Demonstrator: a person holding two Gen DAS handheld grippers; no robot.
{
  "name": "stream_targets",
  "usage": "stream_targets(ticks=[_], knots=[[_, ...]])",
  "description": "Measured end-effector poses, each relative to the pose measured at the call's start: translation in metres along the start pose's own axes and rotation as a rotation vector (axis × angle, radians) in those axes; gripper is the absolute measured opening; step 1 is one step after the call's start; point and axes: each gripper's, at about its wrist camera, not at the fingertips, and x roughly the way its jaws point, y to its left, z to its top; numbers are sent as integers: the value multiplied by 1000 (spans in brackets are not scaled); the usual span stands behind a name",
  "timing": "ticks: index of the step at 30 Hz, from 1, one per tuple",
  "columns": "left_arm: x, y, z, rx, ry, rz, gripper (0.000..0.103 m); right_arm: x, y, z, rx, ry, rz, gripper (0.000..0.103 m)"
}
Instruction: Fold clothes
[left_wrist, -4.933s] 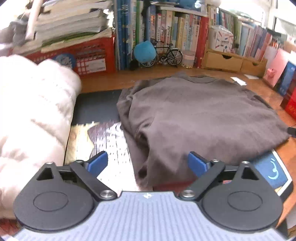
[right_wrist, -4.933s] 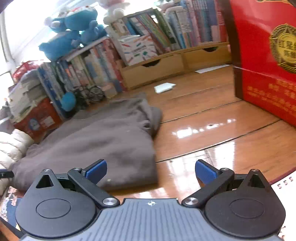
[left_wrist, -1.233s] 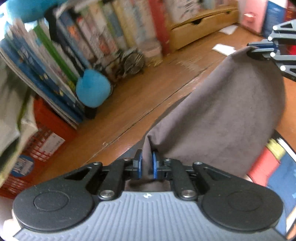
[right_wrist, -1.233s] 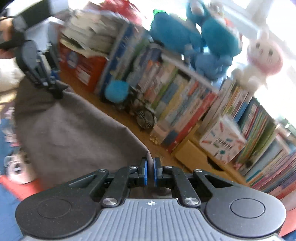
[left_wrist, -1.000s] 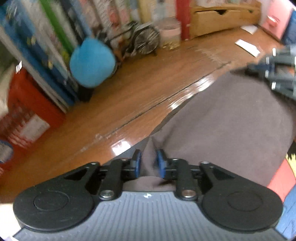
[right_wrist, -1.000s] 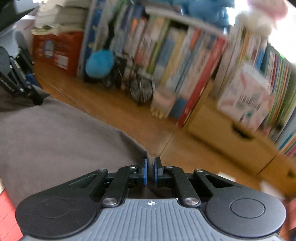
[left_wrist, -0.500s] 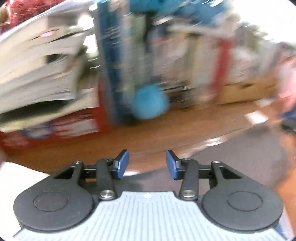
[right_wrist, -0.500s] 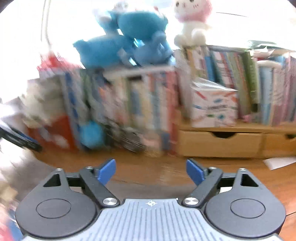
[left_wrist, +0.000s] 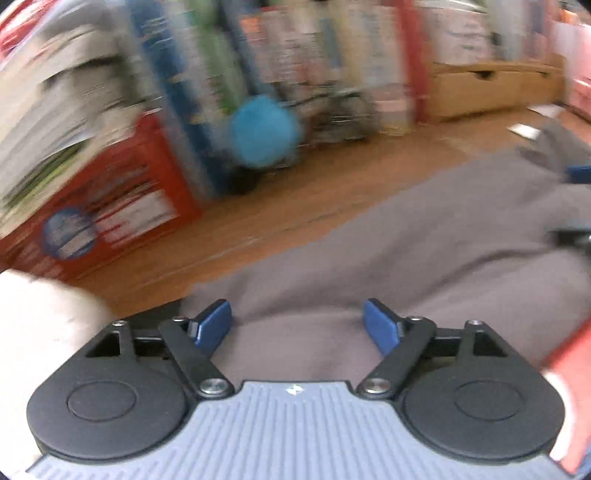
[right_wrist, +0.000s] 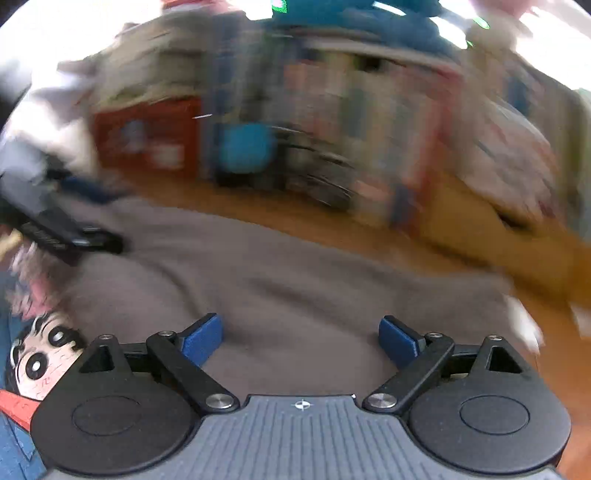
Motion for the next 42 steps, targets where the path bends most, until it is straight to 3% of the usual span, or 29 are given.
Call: stream_targets(ticks=[1,3,5,7,8,10,13,16,20,22,25,31,37,42], knots=[[1,13,-5,-35,12,6,97,-6,-14,-4,30,12,-29,92],[3,39,-12,-140,51,-33,101,-18,-34,-10,99,49,-60,93],[3,65,-14,-260,95,-95,99,-27,-50,-11,126,98,-133,93],[-5,71,-11,-280,77,-33,90,-43,-56,-7,168,56,-169,93],[-12,68,-7,-273,52,-27,89,-51,-56,-5,191,15,-158,93],[-26,54,4,-263,4,-84,90,-58,-49,4,243,-84,-89,95],[-33,14,18,-199,-59,-120,90,-46,-28,18,298,-193,54,99],[-24,-31,26,-131,-64,-92,90,-15,-5,25,319,-197,132,99],[-2,-63,22,-59,-14,-17,92,32,3,11,368,-7,60,95],[3,-68,19,-58,3,7,91,22,3,5,348,-26,39,95],[-17,-73,19,-77,-49,-32,91,-25,-6,-4,397,-109,2,103],[-39,-113,29,-13,-156,-42,93,-85,-58,-51,773,-122,-61,103],[-24,-140,33,6,-101,-74,93,-100,-90,-97,998,-116,-59,103],[-11,-138,29,-61,-63,-95,94,-79,-85,-93,1042,-132,-6,103]])
